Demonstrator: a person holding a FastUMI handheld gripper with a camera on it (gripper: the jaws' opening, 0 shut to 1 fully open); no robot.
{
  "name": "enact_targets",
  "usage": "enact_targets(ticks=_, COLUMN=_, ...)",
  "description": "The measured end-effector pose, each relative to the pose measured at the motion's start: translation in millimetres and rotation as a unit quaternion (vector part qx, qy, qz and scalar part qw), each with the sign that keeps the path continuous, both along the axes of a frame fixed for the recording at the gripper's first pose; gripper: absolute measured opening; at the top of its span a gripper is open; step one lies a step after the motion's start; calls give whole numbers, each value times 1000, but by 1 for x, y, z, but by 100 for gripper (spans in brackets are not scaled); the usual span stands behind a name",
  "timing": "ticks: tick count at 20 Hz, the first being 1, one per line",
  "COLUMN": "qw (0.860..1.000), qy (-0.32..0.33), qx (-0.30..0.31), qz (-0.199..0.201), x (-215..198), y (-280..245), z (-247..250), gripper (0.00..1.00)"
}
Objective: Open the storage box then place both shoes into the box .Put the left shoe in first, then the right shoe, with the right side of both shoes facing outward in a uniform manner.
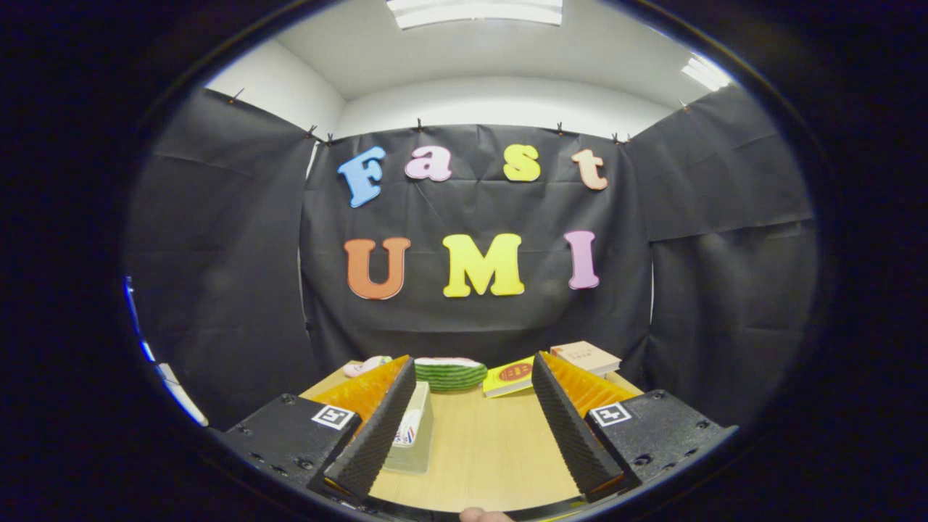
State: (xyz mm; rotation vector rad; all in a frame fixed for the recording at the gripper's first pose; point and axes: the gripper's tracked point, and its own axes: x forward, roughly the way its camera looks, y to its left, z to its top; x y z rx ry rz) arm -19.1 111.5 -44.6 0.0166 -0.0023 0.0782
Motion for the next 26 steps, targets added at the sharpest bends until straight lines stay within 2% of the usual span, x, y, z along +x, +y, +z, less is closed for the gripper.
enact_targets(ticks=8, qw=1000, qy=18, qx=-2, qz=21, x=-8, y=6, z=-11, gripper=100)
enact_targets(ticks=26, qw=999, qy=16, qx=4, qz=31, x=-19, y=2, z=-15, gripper=100)
